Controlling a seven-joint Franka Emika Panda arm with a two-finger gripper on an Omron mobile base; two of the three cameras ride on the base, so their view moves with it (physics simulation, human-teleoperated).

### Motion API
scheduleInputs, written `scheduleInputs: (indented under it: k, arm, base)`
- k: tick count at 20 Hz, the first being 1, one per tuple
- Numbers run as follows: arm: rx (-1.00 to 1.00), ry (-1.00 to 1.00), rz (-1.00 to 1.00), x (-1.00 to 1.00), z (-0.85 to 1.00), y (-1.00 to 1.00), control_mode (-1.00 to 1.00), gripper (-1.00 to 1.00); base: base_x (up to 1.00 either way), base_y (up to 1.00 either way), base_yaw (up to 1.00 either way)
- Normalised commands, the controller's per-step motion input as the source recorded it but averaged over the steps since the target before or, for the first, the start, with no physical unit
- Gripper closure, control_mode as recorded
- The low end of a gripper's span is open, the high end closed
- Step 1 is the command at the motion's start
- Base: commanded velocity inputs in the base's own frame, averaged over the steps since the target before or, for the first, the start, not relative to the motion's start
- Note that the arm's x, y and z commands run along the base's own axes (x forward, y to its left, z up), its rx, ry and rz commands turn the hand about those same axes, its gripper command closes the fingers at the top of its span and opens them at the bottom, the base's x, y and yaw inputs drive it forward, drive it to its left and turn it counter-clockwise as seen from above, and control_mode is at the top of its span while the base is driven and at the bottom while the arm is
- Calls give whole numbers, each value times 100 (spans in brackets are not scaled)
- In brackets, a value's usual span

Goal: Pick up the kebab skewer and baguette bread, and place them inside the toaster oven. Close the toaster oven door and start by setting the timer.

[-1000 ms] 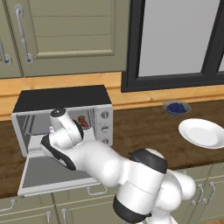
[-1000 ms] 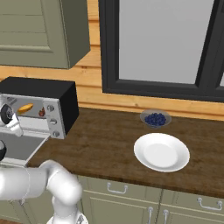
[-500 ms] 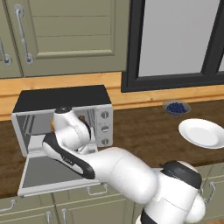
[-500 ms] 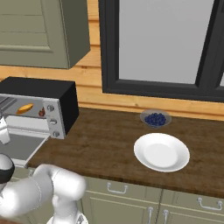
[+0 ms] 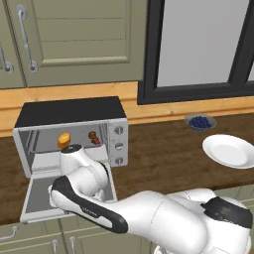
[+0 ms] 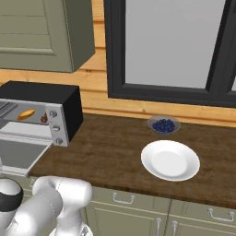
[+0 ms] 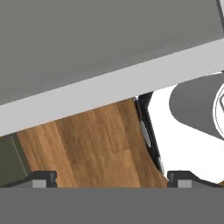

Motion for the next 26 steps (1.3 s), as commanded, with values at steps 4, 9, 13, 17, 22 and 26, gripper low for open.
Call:
scheduleInputs:
  k: [4, 9, 13, 17, 22, 26]
  arm:
    - [0, 5, 1, 0, -74, 9, -100, -100]
    - [0, 0, 0, 7, -60, 2, -100, -100]
    - [0, -5, 1, 1, -27, 18, -100, -100]
    - [0, -6, 3, 21, -9, 0, -100, -100]
    - [-1, -11, 4, 11, -34, 18, -100, -100]
    - [0, -10, 4, 33, -19, 10, -100, -100]
  base:
    - [0, 0, 0]
    - [0, 0, 0]
    - [0, 0, 0]
    - [0, 0, 0]
    - [0, 0, 0]
    - [0, 0, 0]
